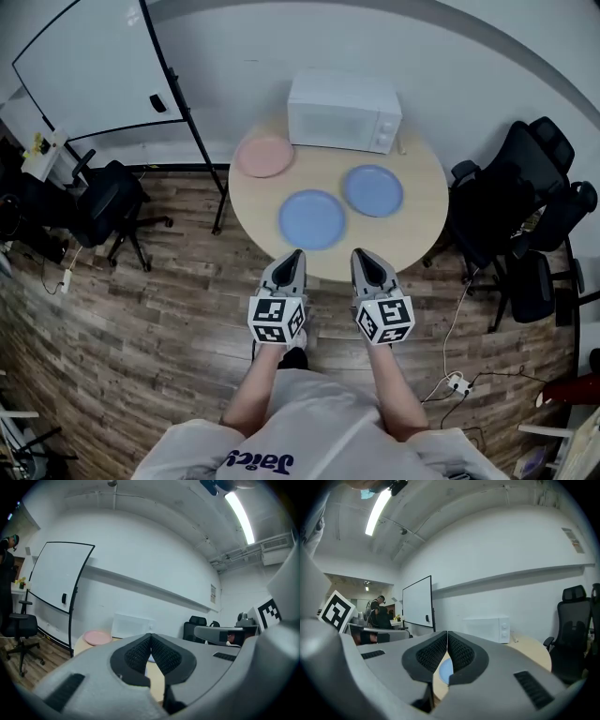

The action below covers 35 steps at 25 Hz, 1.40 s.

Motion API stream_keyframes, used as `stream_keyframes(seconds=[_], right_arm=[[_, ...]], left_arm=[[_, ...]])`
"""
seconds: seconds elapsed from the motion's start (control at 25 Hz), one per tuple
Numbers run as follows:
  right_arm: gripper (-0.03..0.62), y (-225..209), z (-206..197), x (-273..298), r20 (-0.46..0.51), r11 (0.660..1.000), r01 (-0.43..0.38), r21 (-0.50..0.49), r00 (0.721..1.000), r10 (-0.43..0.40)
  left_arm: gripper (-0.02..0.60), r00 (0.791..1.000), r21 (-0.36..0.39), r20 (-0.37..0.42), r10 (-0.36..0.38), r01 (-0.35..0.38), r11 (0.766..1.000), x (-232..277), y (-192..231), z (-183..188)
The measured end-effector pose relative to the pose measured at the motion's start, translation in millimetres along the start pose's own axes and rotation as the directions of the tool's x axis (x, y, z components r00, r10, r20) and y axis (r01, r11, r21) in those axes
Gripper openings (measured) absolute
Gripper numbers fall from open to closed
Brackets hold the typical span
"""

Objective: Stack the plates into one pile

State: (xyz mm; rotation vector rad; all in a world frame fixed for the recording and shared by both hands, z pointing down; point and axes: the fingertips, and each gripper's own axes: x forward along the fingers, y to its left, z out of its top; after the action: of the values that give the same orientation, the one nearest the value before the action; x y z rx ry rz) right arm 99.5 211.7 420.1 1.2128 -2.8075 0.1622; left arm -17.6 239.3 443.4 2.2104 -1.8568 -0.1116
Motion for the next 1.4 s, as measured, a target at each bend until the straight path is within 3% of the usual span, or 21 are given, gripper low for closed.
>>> stream_keyframes(seconds=[0.28, 0.52, 0.92, 1.16, 1.4], right_arm=[[0.017, -6.6, -15.4, 82.5, -0.069, 1.0, 0.023, -0.005, 0.997, -0.023], [0.018, -12.5, -23.9, 121.2, -0.113, 0.999, 0.043, -0.018, 0.993, -0.045], [0.018, -79.4, -95.8, 142.9, -0.275, 0.994, 0.098, 0.045, 0.958, -0.082], [0.02, -120.5, -134.0, 174.7, -0.372, 0.993, 0.097, 0.062, 0.926, -0.067], [0.025, -147.6, -169.5, 204.6, -0.465, 0.994, 0.075, 0.081, 0.885, -0.029]], left_arm=[[0.014, 0.999, -0.031, -0.045, -0.015, 0.013, 0.999, 48.9, 64.3, -2.8], [0.014, 0.996, -0.038, -0.08, -0.038, 0.035, 0.999, 80.1, 98.1, -2.7], [0.015, 0.973, -0.1, -0.229, -0.023, 0.0, 0.995, 124.6, 120.8, -63.1], [0.015, 0.942, -0.207, -0.333, 0.048, -0.123, 0.971, 154.5, 146.6, -102.2], [0.036, 0.895, -0.253, -0.425, 0.135, -0.261, 0.932, 172.1, 182.2, -136.6]])
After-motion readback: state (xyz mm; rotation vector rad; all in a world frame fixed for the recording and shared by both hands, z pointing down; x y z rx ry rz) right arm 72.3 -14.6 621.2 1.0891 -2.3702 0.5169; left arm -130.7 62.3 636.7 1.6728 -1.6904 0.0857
